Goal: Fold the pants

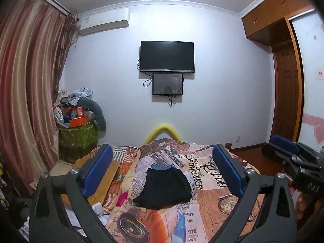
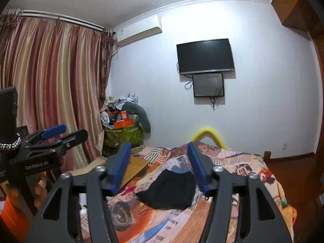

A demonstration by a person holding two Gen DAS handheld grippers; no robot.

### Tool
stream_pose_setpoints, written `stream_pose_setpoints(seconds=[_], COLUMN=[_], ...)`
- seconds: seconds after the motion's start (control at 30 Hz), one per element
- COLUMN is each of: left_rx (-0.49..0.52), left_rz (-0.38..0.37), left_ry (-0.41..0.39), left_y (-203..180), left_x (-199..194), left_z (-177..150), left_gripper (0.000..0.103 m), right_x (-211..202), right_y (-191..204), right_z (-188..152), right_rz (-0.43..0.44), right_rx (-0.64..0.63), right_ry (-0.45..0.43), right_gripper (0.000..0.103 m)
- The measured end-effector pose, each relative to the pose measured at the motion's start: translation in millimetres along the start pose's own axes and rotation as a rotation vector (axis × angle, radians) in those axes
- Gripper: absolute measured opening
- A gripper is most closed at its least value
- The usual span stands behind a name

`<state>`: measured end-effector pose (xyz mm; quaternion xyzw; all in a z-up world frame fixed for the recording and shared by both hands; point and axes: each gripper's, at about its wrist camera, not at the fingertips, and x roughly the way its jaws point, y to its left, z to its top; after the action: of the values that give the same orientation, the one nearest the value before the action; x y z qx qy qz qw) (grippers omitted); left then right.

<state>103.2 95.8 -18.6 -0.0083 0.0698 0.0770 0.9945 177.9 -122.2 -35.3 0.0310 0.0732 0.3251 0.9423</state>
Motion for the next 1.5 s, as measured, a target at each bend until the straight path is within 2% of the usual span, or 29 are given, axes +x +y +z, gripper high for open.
stream_pose_setpoints(seconds=[0.03, 0.17, 0.23, 0.33, 0.4, 1.5], left_rx=[-0.002, 0.031, 0.039, 0.032, 0.028, 0.008], left_rz=[0.004, 0.018, 0.017, 0.007, -0.001, -0.051], left_ry=[-0.005, -0.005, 0.005, 0.013, 0.016, 0.051], left_y=[0.6, -3.0, -3.7, -3.6, -3.8, -5.0], left_x=[-5.2, -16.8, -18.5, -24.3, -26.4, -21.5], left_z=[-1.7, -9.0, -12.1, -18.2, -20.7, -29.6], left_gripper=[0.102, 0.102, 0.102, 0.102, 0.102, 0.103], right_x=[-3.2, -9.4, -14.2, -21.3, -21.3, -36.4], right_y=[1.0, 8.4, 12.2, 15.1, 16.2, 16.2], right_z=[-1.3, -3.5, -3.7, -4.1, -4.1, -20.5], right_rz=[0.001, -0.025, -0.046, -0.057, -0.066, -0.097], right_rx=[0.001, -0.023, -0.032, -0.041, -0.045, -0.024], right_ry=[0.002, 0.019, 0.011, 0.000, -0.004, 0.020], right_gripper=[0.069, 0.076, 0.089, 0.099, 0.102, 0.102])
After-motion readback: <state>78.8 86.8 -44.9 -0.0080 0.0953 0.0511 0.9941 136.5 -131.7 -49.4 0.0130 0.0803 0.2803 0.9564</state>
